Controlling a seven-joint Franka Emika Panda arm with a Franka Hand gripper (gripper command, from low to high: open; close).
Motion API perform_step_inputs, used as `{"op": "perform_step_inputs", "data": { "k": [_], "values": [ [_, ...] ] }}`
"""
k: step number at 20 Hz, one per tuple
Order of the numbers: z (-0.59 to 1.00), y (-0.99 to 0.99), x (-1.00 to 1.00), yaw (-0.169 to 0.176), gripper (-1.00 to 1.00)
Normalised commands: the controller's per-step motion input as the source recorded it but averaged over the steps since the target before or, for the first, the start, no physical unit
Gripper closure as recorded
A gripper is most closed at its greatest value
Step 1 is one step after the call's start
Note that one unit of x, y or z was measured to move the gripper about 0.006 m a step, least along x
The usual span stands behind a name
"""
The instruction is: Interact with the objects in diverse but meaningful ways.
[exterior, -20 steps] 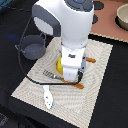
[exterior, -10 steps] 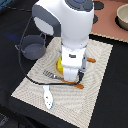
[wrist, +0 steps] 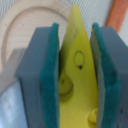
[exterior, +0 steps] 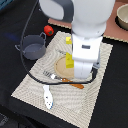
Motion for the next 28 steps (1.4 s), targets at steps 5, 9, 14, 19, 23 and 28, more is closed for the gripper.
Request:
{"op": "perform_step_inputs", "data": {
  "k": [5, 9, 14, 19, 23, 28],
  "values": [
    [0.36, -0.47, 0.65, 0.000, 1.00],
    [0.06, -0.83, 0.60, 0.000, 1.00],
    [-0.05, -0.93, 0.54, 0.000, 1.00],
    [-0.15, -0.83, 0.53, 0.000, 1.00],
    [-0.33, -0.47, 0.38, 0.000, 1.00],
    [-0.37, -0.18, 0.23, 0.000, 1.00]
  ]
}}
